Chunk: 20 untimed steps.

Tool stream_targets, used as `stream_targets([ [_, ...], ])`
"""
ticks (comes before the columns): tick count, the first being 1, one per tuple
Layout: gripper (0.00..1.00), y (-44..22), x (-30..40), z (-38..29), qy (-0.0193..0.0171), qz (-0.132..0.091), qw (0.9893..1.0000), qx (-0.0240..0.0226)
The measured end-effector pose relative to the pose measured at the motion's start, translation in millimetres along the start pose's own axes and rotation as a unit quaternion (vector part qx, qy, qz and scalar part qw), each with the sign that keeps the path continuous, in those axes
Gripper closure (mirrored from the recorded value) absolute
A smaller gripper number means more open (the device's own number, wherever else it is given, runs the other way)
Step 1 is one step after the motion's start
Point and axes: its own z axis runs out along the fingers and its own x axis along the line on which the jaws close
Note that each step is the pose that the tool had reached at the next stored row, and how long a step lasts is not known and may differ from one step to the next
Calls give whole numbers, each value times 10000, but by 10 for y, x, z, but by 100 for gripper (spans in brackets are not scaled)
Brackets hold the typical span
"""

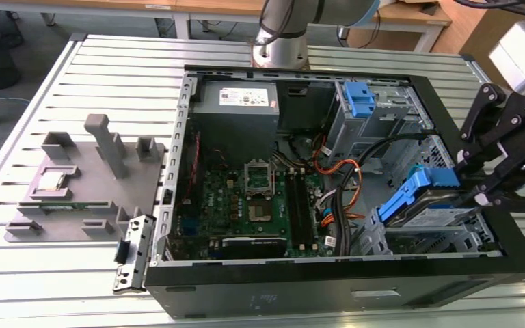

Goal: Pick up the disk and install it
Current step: 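Insert the disk into the insertion slot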

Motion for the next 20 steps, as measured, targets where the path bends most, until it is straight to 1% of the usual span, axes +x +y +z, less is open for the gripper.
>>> stream_targets([
  [3,65,-5,14,56,-3,-1,10000,0],
  [5,65,-7,17,74,-5,-1,10000,0],
  [20,65,-7,17,76,-5,0,10000,1],
])
